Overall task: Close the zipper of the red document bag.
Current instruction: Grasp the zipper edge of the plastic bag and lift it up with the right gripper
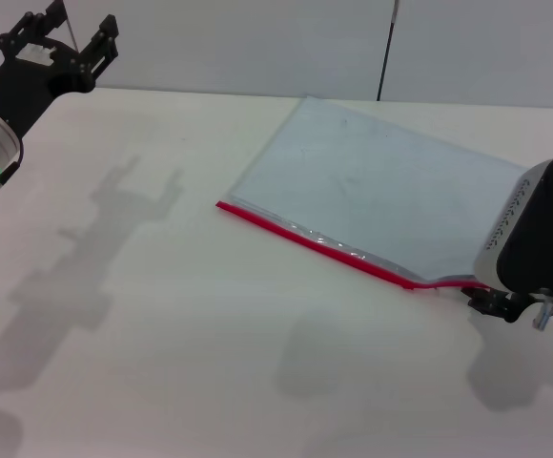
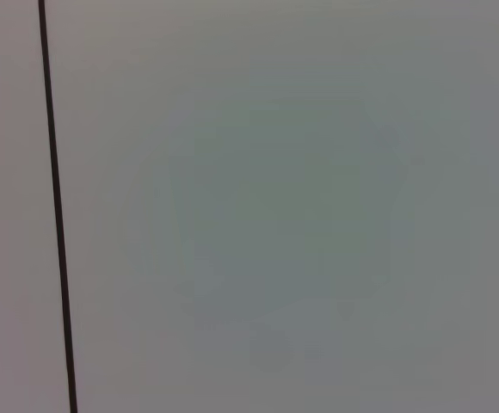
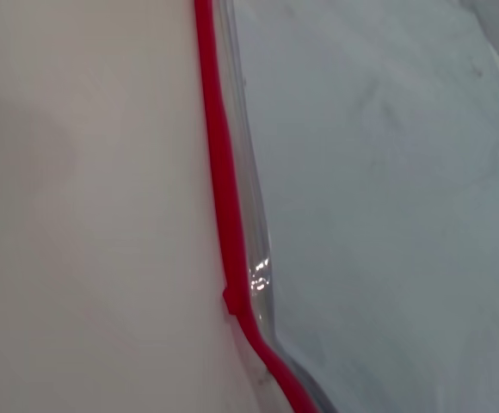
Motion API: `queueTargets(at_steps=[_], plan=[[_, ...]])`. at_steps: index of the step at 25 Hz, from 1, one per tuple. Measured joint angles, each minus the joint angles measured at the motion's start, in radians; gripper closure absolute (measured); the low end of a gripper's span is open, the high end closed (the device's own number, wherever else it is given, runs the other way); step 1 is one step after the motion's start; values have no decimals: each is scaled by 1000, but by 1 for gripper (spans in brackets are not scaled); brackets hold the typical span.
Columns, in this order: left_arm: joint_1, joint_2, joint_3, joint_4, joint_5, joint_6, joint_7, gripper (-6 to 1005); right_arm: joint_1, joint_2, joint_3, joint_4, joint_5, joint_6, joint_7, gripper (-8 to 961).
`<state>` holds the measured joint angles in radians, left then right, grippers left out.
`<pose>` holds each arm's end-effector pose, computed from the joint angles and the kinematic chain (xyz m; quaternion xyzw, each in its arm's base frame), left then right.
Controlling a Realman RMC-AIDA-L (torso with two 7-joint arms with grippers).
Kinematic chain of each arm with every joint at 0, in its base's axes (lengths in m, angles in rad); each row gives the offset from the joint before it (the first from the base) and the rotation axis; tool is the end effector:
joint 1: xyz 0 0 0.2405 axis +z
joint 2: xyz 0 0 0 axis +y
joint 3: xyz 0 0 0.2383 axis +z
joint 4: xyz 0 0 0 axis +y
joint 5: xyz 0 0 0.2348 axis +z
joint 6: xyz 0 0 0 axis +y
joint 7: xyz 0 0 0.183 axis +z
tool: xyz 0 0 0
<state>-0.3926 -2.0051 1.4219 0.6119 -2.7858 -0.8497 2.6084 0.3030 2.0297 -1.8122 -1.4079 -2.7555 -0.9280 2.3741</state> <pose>-0.2612 0.4474 0.0476 -0.7449 -0.1636 -0.3290 0.5569 0.2233 0.3795 -0.0653 -0.9261 0.0869 -0.1994 0.3082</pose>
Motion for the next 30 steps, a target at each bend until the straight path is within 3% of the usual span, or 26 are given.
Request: queueTargets(at_steps=[22,30], plan=[[1,-3,2,3,0,-9,-2,333,52,1,-2,71,-1,26,2,377],[0,-3,5,3,0,-9,-6,335,83,0,-2,109,6,15,32,452]])
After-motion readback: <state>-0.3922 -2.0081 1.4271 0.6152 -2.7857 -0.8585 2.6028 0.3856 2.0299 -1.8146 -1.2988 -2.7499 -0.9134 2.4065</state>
